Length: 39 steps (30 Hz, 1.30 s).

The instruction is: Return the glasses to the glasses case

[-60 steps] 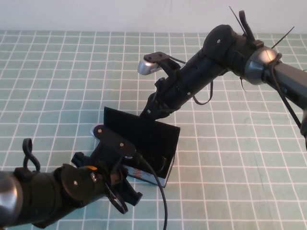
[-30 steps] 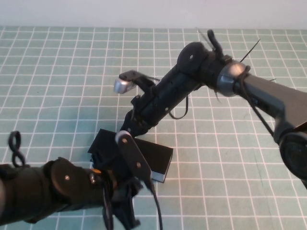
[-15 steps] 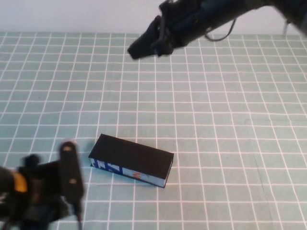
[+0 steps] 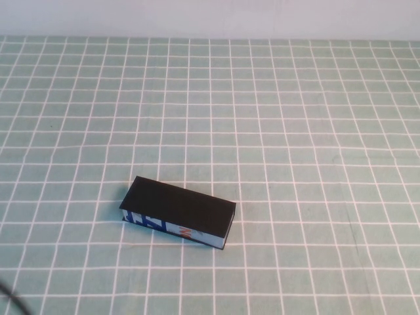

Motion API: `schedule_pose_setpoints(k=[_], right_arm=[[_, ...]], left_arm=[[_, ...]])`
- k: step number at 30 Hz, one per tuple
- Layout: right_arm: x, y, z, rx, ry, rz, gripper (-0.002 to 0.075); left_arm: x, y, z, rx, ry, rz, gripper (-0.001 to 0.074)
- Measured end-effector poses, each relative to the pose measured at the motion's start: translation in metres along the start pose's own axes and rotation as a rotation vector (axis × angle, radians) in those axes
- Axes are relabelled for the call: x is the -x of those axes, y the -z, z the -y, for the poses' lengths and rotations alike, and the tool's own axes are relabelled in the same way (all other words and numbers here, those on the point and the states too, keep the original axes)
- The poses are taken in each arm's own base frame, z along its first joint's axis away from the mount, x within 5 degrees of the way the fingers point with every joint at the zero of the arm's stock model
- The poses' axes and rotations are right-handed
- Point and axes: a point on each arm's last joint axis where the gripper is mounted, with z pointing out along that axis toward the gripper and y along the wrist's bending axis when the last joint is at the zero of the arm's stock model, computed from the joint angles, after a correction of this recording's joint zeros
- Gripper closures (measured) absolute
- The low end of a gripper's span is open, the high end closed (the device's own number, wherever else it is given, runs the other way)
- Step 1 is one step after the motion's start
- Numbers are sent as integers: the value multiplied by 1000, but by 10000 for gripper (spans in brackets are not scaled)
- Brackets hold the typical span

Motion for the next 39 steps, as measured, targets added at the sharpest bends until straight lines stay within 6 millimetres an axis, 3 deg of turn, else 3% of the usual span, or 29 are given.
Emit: schedule_pose_setpoints(k=[5, 14, 19, 24, 30, 35, 39], right_arm=[[2, 45, -11, -148, 1, 24, 739], [10, 125, -48, -253, 4, 241, 739], [-8, 157, -66, -328, 11, 310, 739], [-51, 171, -81, -402, -23, 386, 739], [-134, 173, -106, -448, -53, 514, 739], [-210, 149, -118, -448, -87, 475, 739], [-255, 131, -123, -441, -104, 429, 739]], left_arm=[[-20, 49, 2, 68, 168, 209, 734], [-71, 82, 19, 86, 341, 336, 733], [-87, 92, 23, 77, 421, 321, 733], [-92, 92, 25, 63, 498, 297, 734], [-93, 76, 28, 56, 515, 321, 733], [-98, 56, 35, 32, 520, 306, 733], [-99, 49, 37, 24, 520, 318, 734]])
